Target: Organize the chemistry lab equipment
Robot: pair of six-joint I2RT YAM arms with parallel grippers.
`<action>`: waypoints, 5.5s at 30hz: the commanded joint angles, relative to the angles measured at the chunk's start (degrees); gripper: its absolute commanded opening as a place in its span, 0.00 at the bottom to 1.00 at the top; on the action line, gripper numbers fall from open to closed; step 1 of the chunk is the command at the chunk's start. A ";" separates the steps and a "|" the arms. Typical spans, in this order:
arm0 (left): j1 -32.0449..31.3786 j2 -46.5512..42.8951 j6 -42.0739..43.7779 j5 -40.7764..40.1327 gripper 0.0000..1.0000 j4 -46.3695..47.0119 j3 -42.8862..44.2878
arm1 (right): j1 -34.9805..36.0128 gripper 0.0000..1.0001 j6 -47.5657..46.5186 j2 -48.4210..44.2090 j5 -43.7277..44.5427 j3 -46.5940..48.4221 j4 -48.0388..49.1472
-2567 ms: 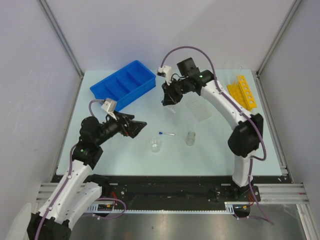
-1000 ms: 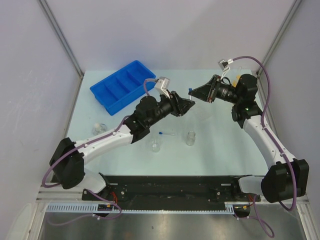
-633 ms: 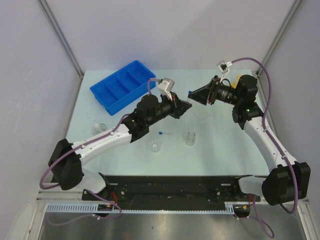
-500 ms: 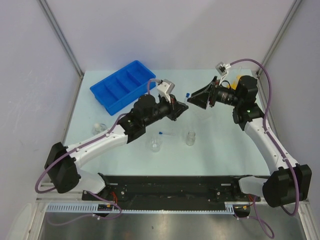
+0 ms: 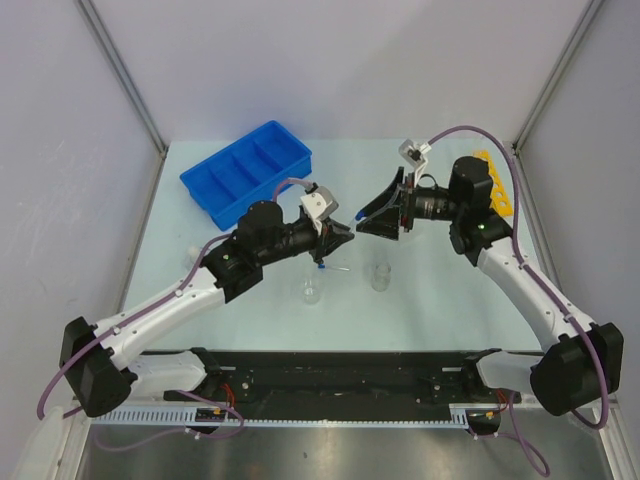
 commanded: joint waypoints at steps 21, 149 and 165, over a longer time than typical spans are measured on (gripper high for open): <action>0.20 -1.28 5.89 4.16 0.04 -1.51 -0.95 | 5.01 0.17 -2.27 3.24 -0.25 0.38 -0.38; 16.82 -19.39 5.37 -13.50 1.00 -13.64 -16.68 | -4.83 0.19 -37.52 44.64 39.13 25.78 -20.95; 16.82 -19.74 5.37 -13.50 1.00 -13.64 -16.68 | -4.83 0.28 -39.10 42.18 38.95 23.85 -21.13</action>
